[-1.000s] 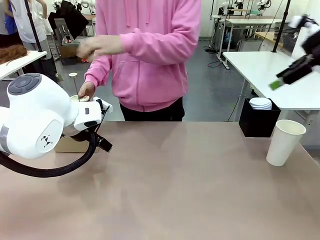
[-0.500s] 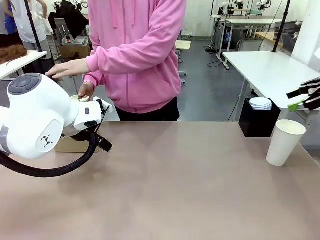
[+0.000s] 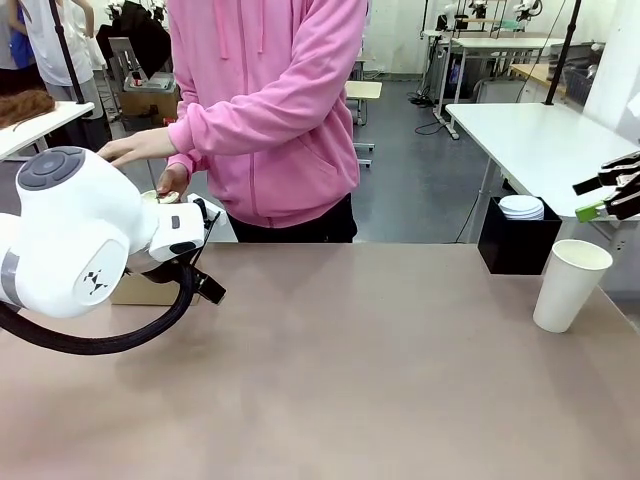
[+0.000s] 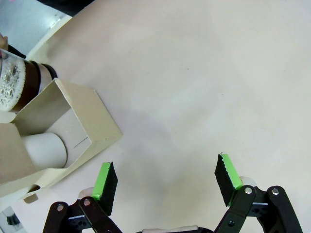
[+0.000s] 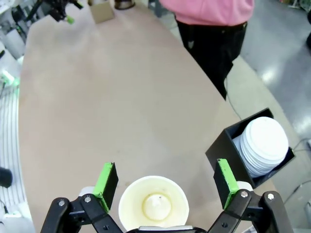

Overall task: Pour a drink into a cup and package it in a carrier.
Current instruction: Pick up the 600 ml Paper Cup and place it in the middle top area of the table.

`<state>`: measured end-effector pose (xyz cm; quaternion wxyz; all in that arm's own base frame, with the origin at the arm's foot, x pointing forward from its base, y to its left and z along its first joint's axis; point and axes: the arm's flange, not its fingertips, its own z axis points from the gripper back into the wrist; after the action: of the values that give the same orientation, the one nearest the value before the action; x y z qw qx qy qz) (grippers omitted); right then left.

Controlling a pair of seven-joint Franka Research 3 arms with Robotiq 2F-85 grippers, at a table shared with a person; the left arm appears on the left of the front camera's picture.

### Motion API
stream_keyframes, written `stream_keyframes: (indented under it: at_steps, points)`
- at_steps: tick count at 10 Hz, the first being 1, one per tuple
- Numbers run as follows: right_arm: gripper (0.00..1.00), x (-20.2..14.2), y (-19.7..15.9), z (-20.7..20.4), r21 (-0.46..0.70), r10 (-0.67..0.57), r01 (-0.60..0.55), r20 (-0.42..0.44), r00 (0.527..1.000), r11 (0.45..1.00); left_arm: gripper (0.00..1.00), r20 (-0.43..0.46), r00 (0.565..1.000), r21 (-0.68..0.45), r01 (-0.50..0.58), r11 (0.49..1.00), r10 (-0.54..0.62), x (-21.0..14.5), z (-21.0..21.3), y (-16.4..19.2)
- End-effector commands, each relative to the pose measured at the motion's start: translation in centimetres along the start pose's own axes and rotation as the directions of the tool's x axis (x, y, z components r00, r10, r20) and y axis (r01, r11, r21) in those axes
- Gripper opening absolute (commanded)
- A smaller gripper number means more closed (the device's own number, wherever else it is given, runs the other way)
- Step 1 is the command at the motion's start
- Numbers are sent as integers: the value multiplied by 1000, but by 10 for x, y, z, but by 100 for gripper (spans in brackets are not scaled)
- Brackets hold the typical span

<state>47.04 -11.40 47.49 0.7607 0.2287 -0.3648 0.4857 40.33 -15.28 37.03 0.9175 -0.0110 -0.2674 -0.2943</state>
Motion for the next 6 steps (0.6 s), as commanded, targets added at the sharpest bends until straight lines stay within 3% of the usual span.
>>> stream_keyframes:
  at_steps: [1, 3, 6]
  points:
    - [100, -29, -14, 10, -39, -84, 89, 113, 990, 995, 100, 1, 1000, -1, -1, 1000, 1, 0, 0, 0]
    - [100, -100, -23, 44, -52, -127, 152, 324, 937, 987, 100, 1, 1000, -1, -1, 1000, 1, 0, 0, 0]
    - [100, -184, -26, 47, -11, -151, 183, 521, 840, 983, 100, 1, 1000, -1, -1, 1000, 1, 0, 0, 0]
